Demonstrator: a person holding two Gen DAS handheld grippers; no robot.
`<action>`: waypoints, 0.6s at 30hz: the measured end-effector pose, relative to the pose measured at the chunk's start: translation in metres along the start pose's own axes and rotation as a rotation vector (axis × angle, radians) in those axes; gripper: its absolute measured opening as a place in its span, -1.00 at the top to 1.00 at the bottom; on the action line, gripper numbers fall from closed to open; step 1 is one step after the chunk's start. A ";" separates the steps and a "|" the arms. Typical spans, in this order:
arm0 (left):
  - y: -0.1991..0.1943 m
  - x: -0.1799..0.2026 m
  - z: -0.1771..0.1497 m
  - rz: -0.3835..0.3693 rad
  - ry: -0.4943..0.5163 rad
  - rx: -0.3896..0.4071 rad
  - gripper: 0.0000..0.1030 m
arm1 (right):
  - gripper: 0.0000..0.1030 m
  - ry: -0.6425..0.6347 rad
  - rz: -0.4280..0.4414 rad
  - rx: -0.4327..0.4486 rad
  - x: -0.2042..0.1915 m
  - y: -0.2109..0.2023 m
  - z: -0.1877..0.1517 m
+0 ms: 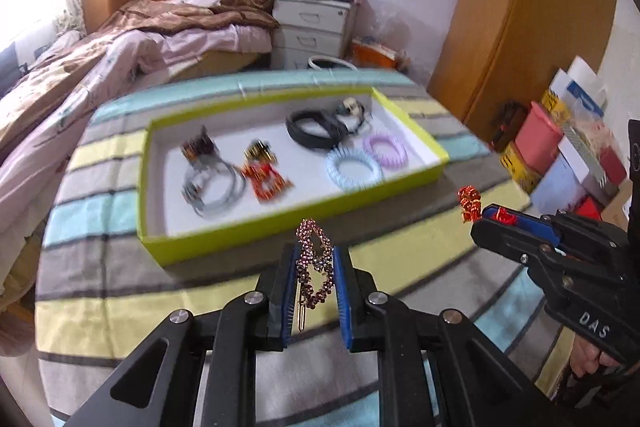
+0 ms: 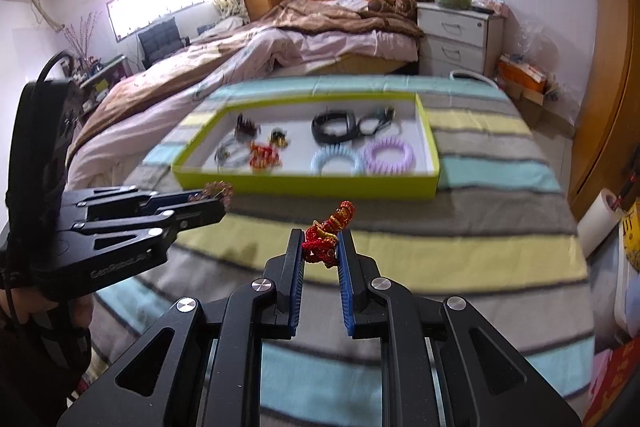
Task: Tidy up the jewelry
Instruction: 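Carry both items into the tray and open both tools to release them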
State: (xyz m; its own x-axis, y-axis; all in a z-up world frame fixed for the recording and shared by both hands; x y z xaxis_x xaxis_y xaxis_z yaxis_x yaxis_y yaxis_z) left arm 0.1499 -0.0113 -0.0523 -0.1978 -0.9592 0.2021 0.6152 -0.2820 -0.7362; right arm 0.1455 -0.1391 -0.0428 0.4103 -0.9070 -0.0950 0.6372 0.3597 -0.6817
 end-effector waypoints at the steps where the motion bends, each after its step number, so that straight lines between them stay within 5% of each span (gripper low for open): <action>1: -0.001 -0.001 0.004 0.002 -0.005 0.006 0.66 | 0.68 0.001 0.002 0.005 0.001 0.001 0.005; 10: 0.014 -0.020 0.033 0.020 -0.063 0.015 0.66 | 0.68 -0.011 0.004 0.013 0.020 0.039 0.052; 18: 0.044 -0.018 0.031 0.003 -0.077 -0.031 0.66 | 0.68 -0.016 -0.042 -0.064 0.050 0.082 0.061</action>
State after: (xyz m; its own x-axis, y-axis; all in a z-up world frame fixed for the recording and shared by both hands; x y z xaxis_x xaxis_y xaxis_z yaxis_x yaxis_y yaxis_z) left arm 0.2046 -0.0070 -0.0685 -0.1357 -0.9591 0.2483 0.5914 -0.2795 -0.7564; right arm 0.2581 -0.1418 -0.0595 0.3949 -0.9171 -0.0541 0.6113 0.3063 -0.7297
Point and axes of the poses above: each gripper's, at about its wrist camera, not at the fingertips, and y roughly the way its jaws point, x to its right, z to its top, the point moved 9 cm from there along y, roughly the way its jaws point, and after that the axes turned 4 degrees about -y, right-handed, at the moved point
